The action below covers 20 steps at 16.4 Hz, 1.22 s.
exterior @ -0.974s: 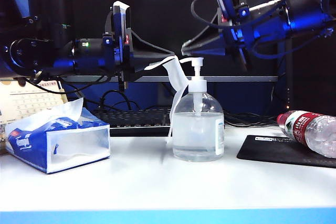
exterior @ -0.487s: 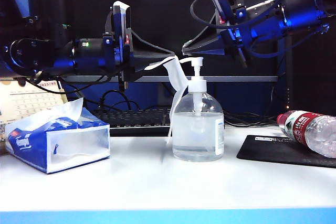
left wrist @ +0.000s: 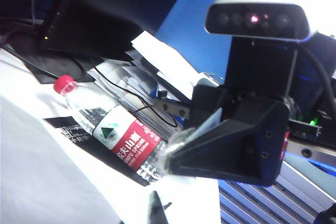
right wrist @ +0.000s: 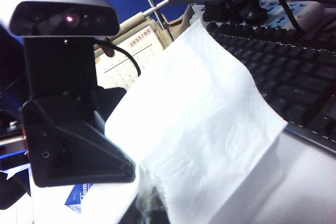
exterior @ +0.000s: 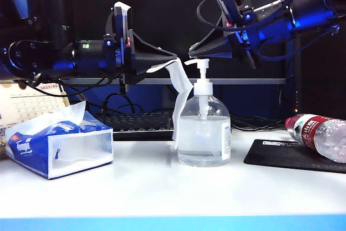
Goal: Pull out a tissue from the tissue dispenser, then press the switch of the alcohol sanitizer bottle to drop some sanitizer on the paper tissue, and finally place the treated tissue on the table.
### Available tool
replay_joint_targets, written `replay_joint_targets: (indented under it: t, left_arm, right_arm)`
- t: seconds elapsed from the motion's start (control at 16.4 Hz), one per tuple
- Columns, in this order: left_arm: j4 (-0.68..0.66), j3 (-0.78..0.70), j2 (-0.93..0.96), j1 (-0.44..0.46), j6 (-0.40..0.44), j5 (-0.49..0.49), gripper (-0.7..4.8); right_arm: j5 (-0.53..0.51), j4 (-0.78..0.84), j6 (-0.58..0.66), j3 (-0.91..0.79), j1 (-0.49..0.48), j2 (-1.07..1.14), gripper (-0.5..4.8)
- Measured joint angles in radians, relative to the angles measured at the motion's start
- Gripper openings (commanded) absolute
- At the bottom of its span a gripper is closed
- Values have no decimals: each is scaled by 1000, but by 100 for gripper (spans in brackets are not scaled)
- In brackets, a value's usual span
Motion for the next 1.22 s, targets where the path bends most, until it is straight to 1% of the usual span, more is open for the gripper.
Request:
replay_joint_targets:
  t: [0.73, 0.97, 1.1, 1.22]
  left_arm:
    - [2, 0, 18, 0, 6, -13, -6]
    - [39, 0, 24, -1, -2, -24, -6]
    - [54, 0, 58, -1, -2, -28, -6]
    - [76, 21, 92, 0, -2, -11, -6]
  right_arm:
    - [-1, -45, -19, 4, 0, -7, -5]
    - [-1, -46, -21, 4, 0, -7, -5]
    - [-5, -47, -21, 4, 0, -7, -5]
    - [-21, -49, -21, 4, -2, -7, -5]
